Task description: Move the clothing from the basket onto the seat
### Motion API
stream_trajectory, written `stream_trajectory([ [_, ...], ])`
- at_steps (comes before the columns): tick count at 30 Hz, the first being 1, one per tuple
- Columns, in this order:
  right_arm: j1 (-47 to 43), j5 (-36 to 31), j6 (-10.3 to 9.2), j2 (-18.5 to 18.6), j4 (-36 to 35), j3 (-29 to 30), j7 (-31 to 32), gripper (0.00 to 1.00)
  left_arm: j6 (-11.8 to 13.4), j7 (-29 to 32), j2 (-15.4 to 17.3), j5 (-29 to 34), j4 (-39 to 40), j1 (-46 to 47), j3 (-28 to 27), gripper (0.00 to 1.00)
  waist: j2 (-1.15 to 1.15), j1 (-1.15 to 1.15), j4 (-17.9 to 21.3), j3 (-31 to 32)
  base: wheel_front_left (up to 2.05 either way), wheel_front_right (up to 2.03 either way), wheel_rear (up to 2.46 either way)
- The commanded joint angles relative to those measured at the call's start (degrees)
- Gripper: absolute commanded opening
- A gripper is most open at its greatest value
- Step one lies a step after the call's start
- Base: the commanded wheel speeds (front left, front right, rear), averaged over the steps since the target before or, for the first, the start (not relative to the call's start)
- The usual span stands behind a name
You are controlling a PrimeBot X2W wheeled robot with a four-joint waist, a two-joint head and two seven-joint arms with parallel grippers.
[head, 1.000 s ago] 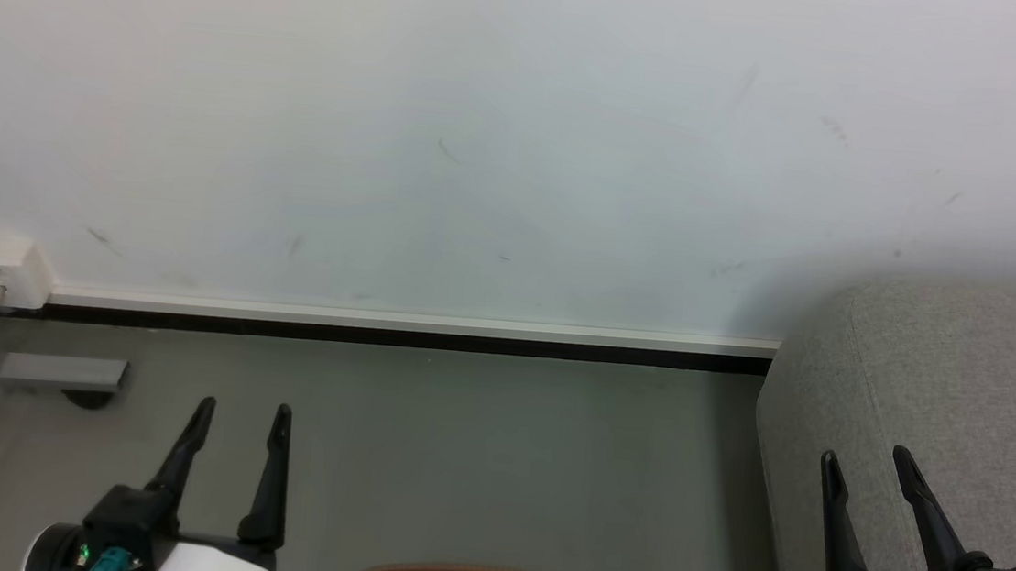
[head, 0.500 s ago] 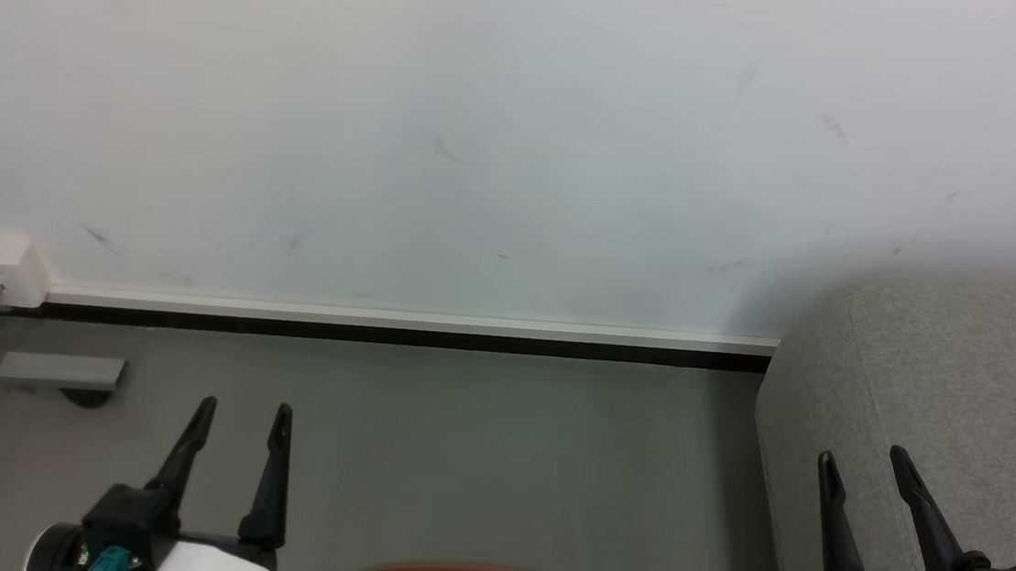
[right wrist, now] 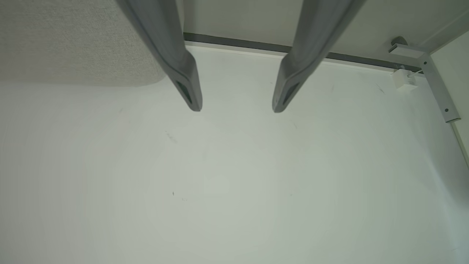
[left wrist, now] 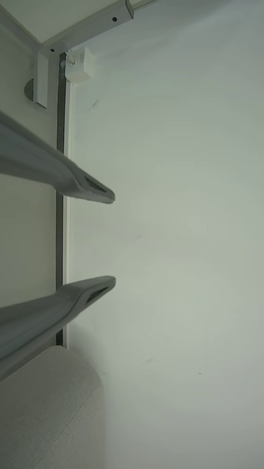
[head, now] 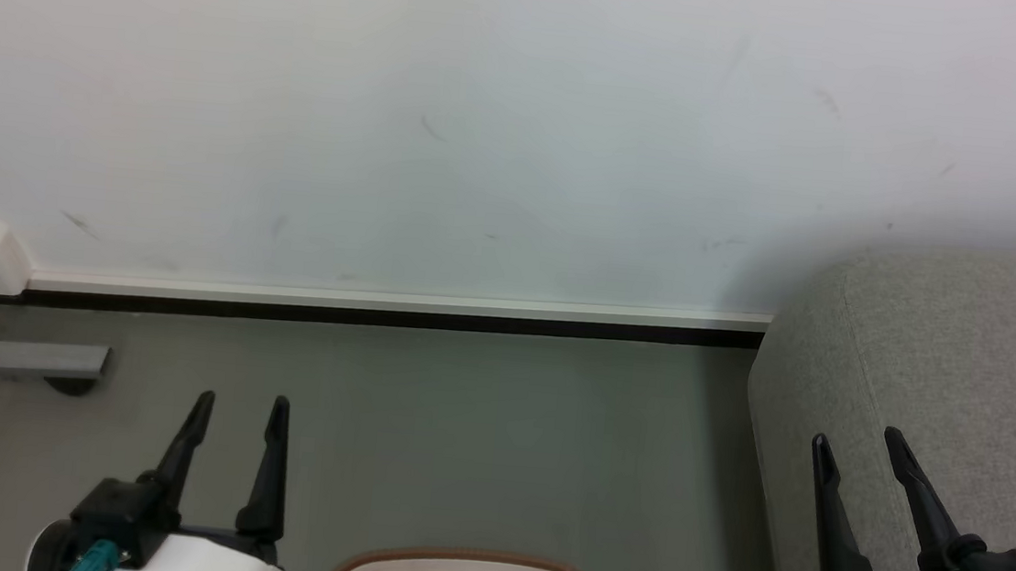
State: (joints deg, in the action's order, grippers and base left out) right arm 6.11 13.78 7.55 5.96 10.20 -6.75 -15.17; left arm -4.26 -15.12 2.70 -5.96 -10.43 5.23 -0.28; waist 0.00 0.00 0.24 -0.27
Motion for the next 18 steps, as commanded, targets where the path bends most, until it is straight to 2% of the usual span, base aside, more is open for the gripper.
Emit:
stream_trajectory([
  [1,1.2,0.1,-0.12,0.7,-0.1,-0.1,0.0,1.0,-0.3,-0.1,0.3,-1.0,-0.2,0.6,-0.1,1.0,0.0,0.0,0.3,-0.5,0.0,0.0,0.0],
  [11,6.7,-0.2,-0.12,0.6,-0.8,-1.1,0.0,1.0,-1.8,-0.1,0.3,-4.1,-2.3,4.6,-0.2,1.0,0.0,0.0,1.3,-8.0,0.0,0.0,0.0],
  [18,11.6,-0.7,-0.12,0.0,-2.6,-0.9,0.0,1.0,-2.8,-0.1,0.3,-3.4,-4.8,8.8,0.3,1.0,0.0,0.0,2.0,-14.8,0.0,0.0,0.0],
])
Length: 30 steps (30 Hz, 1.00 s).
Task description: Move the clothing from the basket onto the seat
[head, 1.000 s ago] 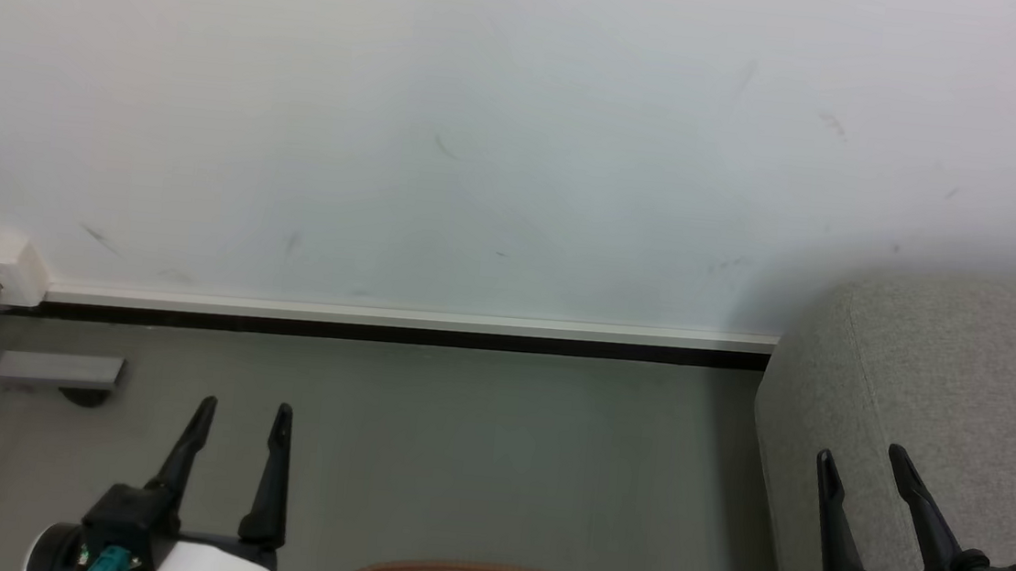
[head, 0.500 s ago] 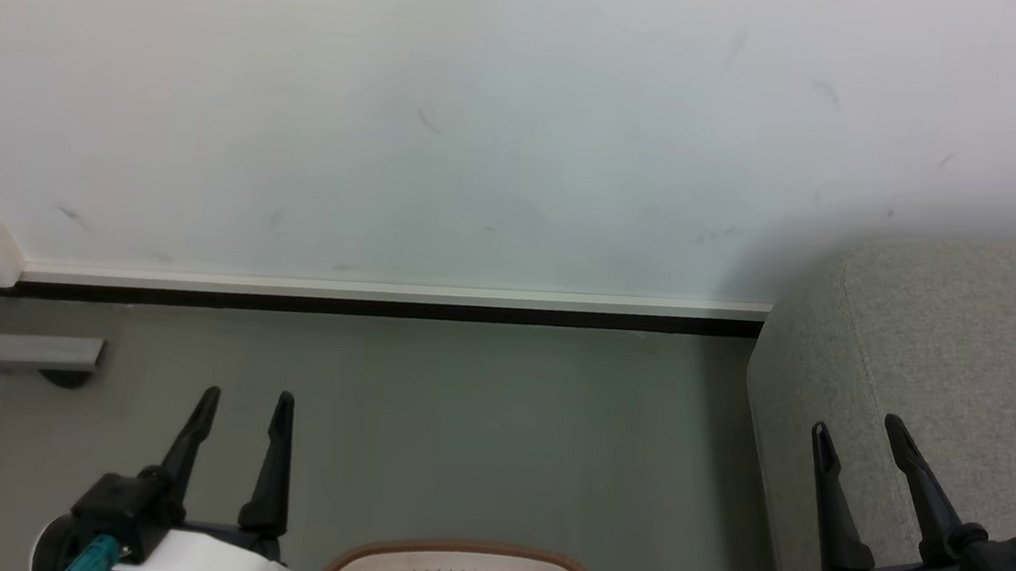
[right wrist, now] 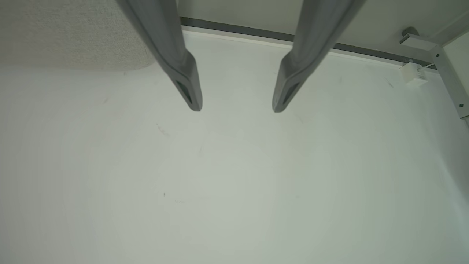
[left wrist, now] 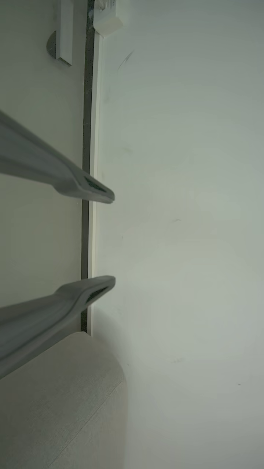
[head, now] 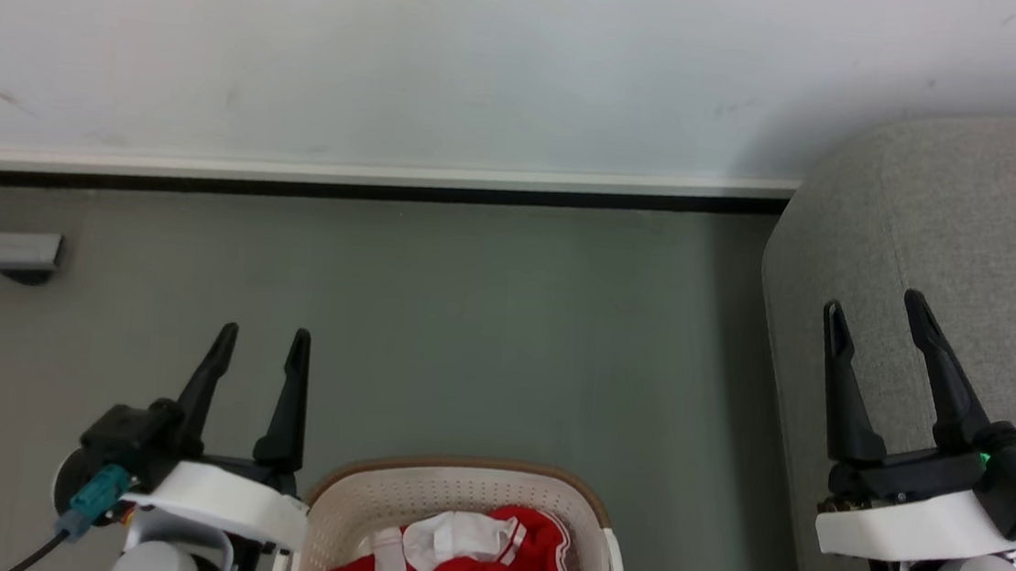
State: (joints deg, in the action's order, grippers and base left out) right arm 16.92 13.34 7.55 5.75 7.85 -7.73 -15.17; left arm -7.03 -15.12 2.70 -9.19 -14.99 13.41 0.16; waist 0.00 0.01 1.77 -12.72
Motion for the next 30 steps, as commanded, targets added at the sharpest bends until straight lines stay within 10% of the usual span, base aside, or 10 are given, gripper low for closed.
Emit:
stream_trajectory([
  [1,1.4,-0.3,-0.12,0.1,-0.4,0.1,0.0,1.0,-0.1,-0.1,0.3,-0.2,-0.8,1.3,0.1,1.0,0.0,-0.01,0.6,-3.3,0.0,0.0,0.0],
  [30,13.0,-1.0,-0.12,-1.2,-10.7,2.9,0.0,1.0,-0.4,-0.1,6.4,-10.3,-30.0,17.9,20.2,1.0,0.0,-0.01,3.6,-21.5,0.0,0.0,0.0],
])
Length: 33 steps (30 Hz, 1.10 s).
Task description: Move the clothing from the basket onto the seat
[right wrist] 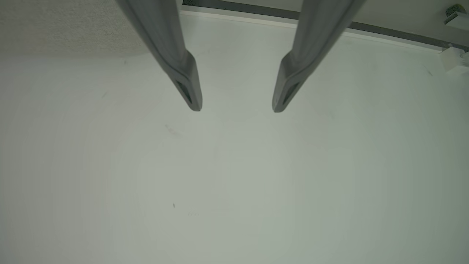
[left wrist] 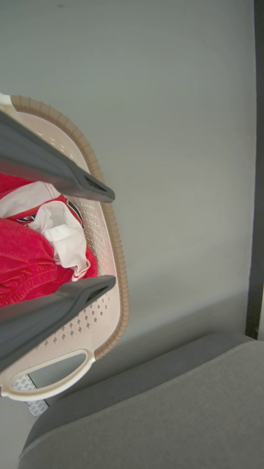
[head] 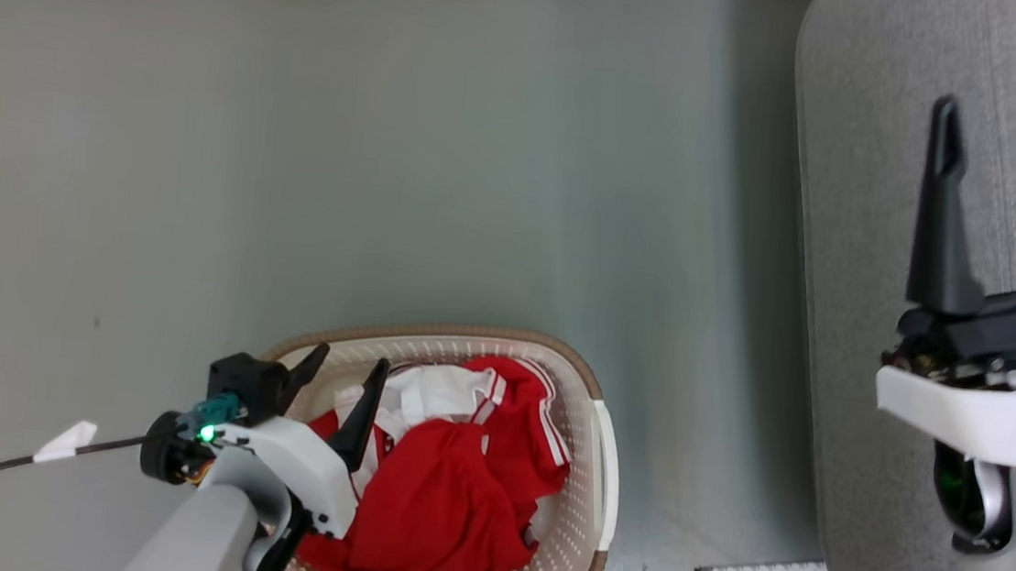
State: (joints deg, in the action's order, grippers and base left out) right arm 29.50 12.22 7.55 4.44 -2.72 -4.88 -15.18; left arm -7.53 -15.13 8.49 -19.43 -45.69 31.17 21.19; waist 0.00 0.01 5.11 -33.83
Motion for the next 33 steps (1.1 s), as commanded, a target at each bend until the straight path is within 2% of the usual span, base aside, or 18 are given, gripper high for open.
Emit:
stream_trajectory([
  [1,0.9,0.4,-0.12,0.0,-0.4,0.4,0.1,1.0,0.1,0.0,0.9,-0.5,-0.4,0.9,0.3,1.0,0.0,-0.01,0.4,-0.9,0.0,0.0,0.0],
  [19,9.1,-0.3,-0.12,-0.4,-4.2,1.1,0.1,1.0,0.1,0.6,3.1,-11.6,-15.9,12.3,18.2,1.0,0.0,-0.01,3.8,-11.9,0.0,0.0,0.0],
  [25,11.7,-1.0,-0.12,-0.9,-5.7,1.0,0.1,1.0,0.1,3.6,4.3,-15.0,-18.4,15.4,24.6,1.0,0.0,-0.01,4.8,-15.5,0.0,0.0,0.0],
  [33,12.8,-0.8,-0.12,-1.4,-6.4,1.0,0.1,1.0,0.1,7.1,5.9,-20.1,-19.8,17.9,30.4,1.0,0.0,-0.01,6.0,-17.9,0.0,0.0,0.0],
])
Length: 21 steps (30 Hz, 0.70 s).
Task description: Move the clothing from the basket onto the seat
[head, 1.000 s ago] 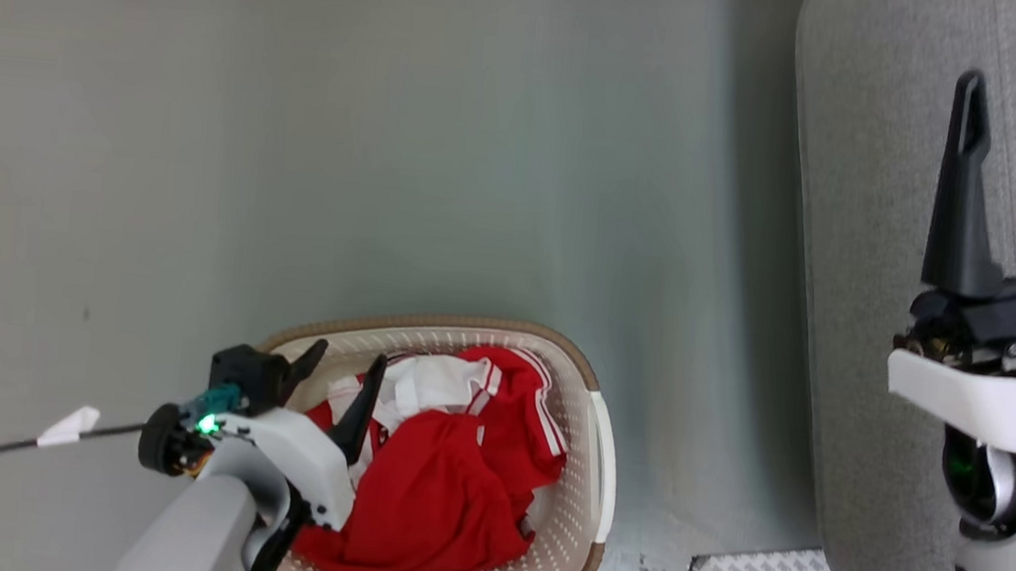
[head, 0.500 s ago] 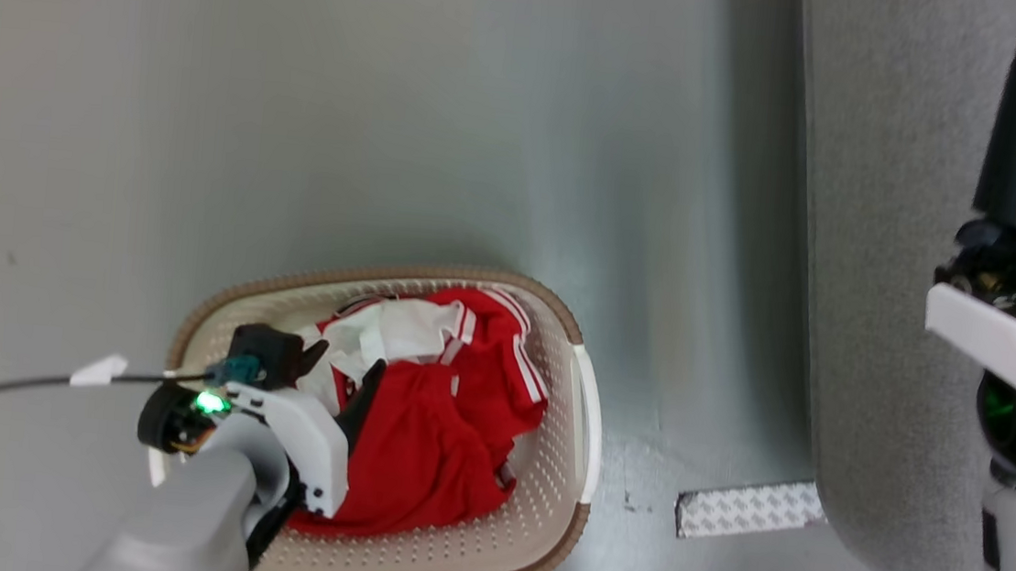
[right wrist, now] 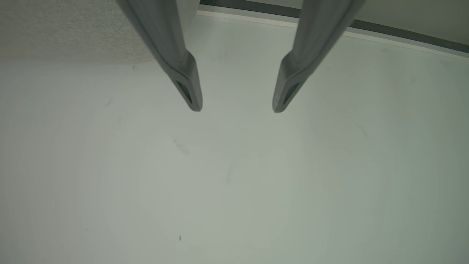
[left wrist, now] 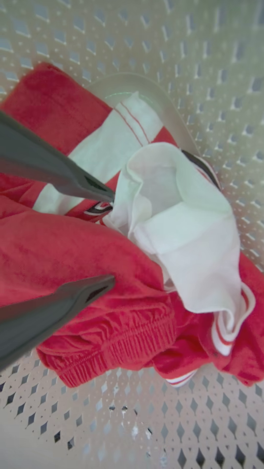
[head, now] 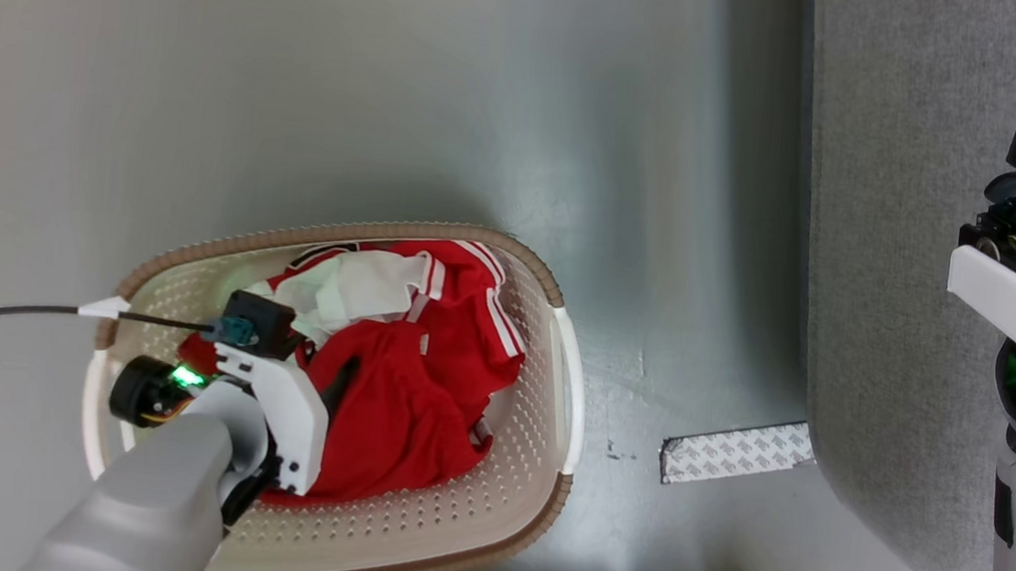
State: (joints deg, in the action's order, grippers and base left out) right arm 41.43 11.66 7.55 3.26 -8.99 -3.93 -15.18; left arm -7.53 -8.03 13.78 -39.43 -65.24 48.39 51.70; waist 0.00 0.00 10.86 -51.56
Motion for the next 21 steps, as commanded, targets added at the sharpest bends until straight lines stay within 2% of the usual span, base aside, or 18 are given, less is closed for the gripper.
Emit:
stream_trajectory([
  [1,0.9,-0.1,-0.12,-0.3,-0.2,-0.1,0.1,1.0,0.1,0.5,0.9,-0.8,-0.3,0.9,0.5,1.0,0.0,0.0,0.5,-0.5,0.0,0.0,0.0],
  [12,1.4,0.6,-0.12,-0.4,-0.9,0.1,0.1,1.0,0.1,7.7,4.1,-7.2,2.8,2.5,10.8,1.0,0.0,0.0,2.2,-3.4,0.0,0.0,0.0],
  [20,2.0,1.2,-0.12,-0.4,-1.2,-0.2,0.1,1.0,0.1,10.6,6.7,-11.0,4.7,4.5,17.9,1.0,0.0,0.0,2.9,-4.8,0.0,0.0,0.0],
  [21,2.0,1.2,-0.12,-0.4,-1.2,-0.1,0.1,1.0,0.1,10.6,6.9,-11.4,4.9,4.8,18.4,0.57,0.0,0.0,2.9,-4.9,0.0,0.0,0.0],
])
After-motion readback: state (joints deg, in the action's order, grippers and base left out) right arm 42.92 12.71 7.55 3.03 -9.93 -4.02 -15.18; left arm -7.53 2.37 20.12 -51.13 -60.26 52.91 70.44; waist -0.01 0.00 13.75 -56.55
